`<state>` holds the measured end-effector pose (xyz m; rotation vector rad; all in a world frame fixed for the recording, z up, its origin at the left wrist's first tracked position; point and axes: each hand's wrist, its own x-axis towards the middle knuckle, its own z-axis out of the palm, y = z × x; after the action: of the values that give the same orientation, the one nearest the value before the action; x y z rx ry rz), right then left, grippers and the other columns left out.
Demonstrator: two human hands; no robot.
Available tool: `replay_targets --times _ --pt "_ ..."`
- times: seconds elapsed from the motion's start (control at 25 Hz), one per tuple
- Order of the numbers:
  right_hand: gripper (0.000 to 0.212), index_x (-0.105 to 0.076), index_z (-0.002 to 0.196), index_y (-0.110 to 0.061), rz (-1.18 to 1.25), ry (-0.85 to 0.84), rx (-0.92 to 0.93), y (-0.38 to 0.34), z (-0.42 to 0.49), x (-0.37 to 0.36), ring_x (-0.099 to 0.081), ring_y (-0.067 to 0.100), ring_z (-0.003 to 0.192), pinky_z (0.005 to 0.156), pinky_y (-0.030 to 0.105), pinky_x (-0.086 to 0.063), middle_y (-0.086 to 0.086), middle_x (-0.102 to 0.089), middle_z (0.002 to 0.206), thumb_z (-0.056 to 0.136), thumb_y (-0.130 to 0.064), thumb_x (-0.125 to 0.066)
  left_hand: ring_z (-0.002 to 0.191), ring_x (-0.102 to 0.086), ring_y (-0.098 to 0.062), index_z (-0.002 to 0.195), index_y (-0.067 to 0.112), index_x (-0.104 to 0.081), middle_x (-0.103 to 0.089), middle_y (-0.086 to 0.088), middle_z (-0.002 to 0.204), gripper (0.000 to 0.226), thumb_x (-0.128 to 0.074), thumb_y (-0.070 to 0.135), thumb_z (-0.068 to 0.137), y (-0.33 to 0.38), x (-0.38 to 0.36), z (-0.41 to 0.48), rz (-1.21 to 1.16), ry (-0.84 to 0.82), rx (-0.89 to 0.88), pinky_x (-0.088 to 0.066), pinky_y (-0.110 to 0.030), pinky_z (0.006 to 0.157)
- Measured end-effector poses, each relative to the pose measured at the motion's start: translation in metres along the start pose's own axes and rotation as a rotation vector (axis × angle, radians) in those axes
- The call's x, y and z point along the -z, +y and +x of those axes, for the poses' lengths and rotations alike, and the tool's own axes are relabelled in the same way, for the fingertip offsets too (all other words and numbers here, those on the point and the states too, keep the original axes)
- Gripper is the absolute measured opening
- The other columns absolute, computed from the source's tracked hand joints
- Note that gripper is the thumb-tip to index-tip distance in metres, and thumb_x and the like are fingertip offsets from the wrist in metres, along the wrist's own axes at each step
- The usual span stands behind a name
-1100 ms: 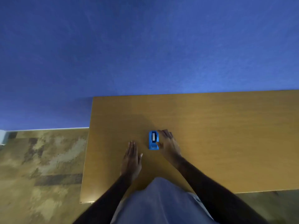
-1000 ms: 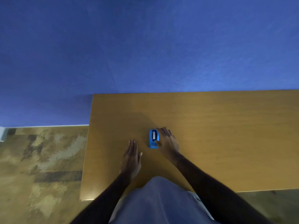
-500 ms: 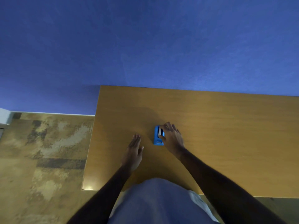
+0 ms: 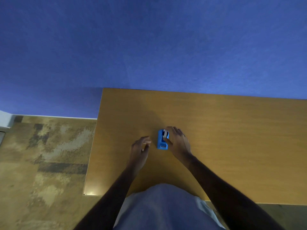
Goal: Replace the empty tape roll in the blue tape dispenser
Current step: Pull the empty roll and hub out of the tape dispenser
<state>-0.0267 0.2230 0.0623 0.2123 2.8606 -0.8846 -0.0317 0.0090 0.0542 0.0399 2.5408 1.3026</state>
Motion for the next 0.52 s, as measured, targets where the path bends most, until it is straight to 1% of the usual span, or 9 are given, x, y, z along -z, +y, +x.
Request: replay_targets --times 0.08,0.12,0.16,0.24,0.32,0.4,0.48,0.52 --pt "0.041 -0.058 0.130 -0.030 0.145 0.017 -0.021 -0.007 -0.011 0.009 -0.072 0.027 0.115 0.090 0.053 -0.064 0.000 -0.074 0.127 0.097 -0.017 -0.078 0.102 -0.069 0.012 0.125 0.023 -0.073 -0.080 0.013 0.106 0.027 -0.068 0.011 0.101 0.018 0.004 -0.002 -0.085 -0.032 0.012 -0.059 -0.031 0.076" --pt "0.040 -0.060 0.125 -0.028 0.214 0.031 -0.015 -0.010 -0.017 0.014 -0.075 0.025 0.110 0.087 0.052 -0.065 0.000 -0.076 0.122 0.094 -0.012 -0.080 0.101 -0.069 0.014 0.122 0.024 -0.074 -0.079 0.016 0.104 0.025 -0.069 0.012 0.101 0.025 0.006 -0.004 -0.120 -0.049 0.012 -0.059 -0.028 0.075" --pt "0.038 -0.062 0.120 -0.025 0.277 0.044 -0.003 -0.013 -0.024 0.020 -0.078 0.022 0.104 0.084 0.050 -0.066 -0.002 -0.078 0.117 0.092 -0.008 -0.081 0.101 -0.070 0.013 0.118 0.025 -0.075 -0.079 0.018 0.104 0.022 -0.072 0.013 0.100 0.034 0.009 -0.008 -0.157 -0.060 0.006 -0.060 -0.028 0.075" --pt "0.035 -0.065 0.113 -0.020 0.362 0.058 0.027 -0.023 -0.040 0.032 -0.080 0.014 0.092 0.078 0.042 -0.066 -0.003 -0.081 0.104 0.089 -0.002 -0.083 0.100 -0.072 0.009 0.113 0.023 -0.078 -0.080 0.016 0.105 0.018 -0.076 0.015 0.097 0.048 0.014 -0.016 -0.218 -0.044 -0.029 -0.063 -0.028 0.073" --pt "0.037 -0.067 0.111 -0.021 0.425 0.057 0.033 -0.032 -0.056 0.042 -0.080 0.009 0.085 0.076 0.035 -0.066 -0.006 -0.082 0.097 0.086 0.000 -0.085 0.097 -0.073 0.006 0.110 0.022 -0.080 -0.080 0.013 0.104 0.017 -0.080 0.015 0.095 0.064 0.021 -0.025 -0.255 -0.036 -0.069 -0.061 -0.021 0.069" --pt "0.038 -0.070 0.111 -0.019 0.507 0.049 0.007 -0.039 -0.071 0.051 -0.080 0.010 0.083 0.074 0.023 -0.063 -0.005 -0.082 0.095 0.085 0.003 -0.086 0.091 -0.074 0.004 0.105 0.023 -0.082 -0.081 0.010 0.100 0.018 -0.082 0.010 0.092 0.077 0.028 -0.034 -0.285 -0.052 -0.094 -0.057 -0.016 0.070" --pt "0.038 -0.072 0.113 -0.015 0.595 0.059 0.001 -0.045 -0.085 0.061 -0.079 0.010 0.082 0.074 0.014 -0.058 -0.004 -0.082 0.097 0.084 0.006 -0.087 0.085 -0.074 -0.001 0.099 0.026 -0.084 -0.082 0.008 0.095 0.021 -0.084 0.007 0.089 0.085 0.035 -0.042 -0.314 -0.074 -0.128 -0.056 -0.020 0.074" --pt "0.039 -0.073 0.115 -0.014 0.636 0.067 -0.003 -0.047 -0.091 0.066 -0.078 0.009 0.082 0.075 0.013 -0.057 -0.003 -0.082 0.099 0.085 0.006 -0.087 0.083 -0.074 -0.002 0.097 0.030 -0.084 -0.082 0.009 0.093 0.025 -0.085 0.007 0.088 0.089 0.039 -0.047 -0.335 -0.099 -0.134 -0.056 -0.022 0.076"
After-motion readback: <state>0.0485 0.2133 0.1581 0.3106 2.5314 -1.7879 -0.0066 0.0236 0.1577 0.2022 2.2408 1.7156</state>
